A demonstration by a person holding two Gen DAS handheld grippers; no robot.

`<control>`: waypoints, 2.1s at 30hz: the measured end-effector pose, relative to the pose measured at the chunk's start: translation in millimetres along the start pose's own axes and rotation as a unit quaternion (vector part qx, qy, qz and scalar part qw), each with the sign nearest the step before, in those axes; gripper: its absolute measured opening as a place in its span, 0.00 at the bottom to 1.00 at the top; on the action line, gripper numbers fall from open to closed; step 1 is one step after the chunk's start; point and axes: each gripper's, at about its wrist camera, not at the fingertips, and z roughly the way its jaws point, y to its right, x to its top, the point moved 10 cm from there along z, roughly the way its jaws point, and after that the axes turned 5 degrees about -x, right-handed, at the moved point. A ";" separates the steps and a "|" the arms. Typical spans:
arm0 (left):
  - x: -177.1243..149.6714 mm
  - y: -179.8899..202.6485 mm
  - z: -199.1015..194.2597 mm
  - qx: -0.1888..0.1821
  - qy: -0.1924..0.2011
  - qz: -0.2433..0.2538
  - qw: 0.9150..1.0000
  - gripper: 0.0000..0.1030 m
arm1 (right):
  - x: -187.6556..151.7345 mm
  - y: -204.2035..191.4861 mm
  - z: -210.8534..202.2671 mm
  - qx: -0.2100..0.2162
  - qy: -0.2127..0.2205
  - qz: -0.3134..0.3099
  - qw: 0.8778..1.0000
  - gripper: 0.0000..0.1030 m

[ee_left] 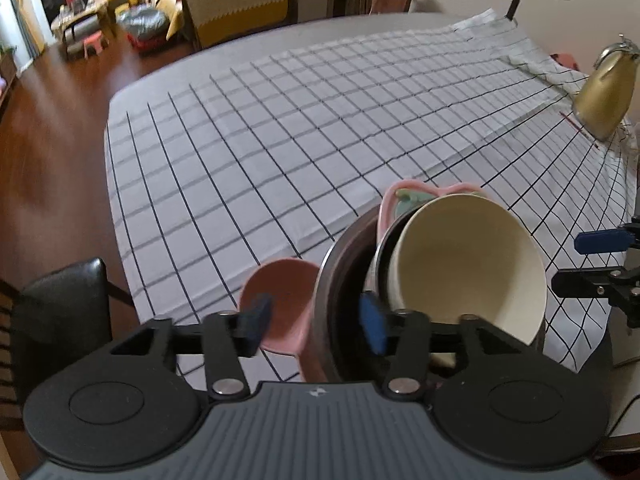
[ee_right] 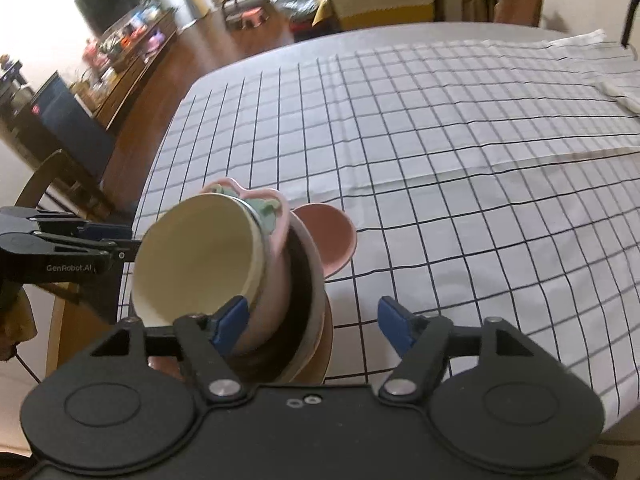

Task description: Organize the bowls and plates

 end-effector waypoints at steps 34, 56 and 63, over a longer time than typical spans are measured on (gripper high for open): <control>-9.9 41.8 -96.4 -0.088 0.164 0.045 0.981 0.98 | -32.1 -34.4 -96.9 -0.112 0.218 0.123 0.962 1.00; -42.0 61.0 -133.6 -0.080 0.190 0.055 0.977 0.98 | -73.4 -53.8 -117.3 -0.127 0.239 0.167 0.948 1.00; -48.1 67.7 -133.1 -0.086 0.181 0.059 0.978 0.98 | -78.3 -54.7 -118.0 -0.131 0.234 0.171 0.948 1.00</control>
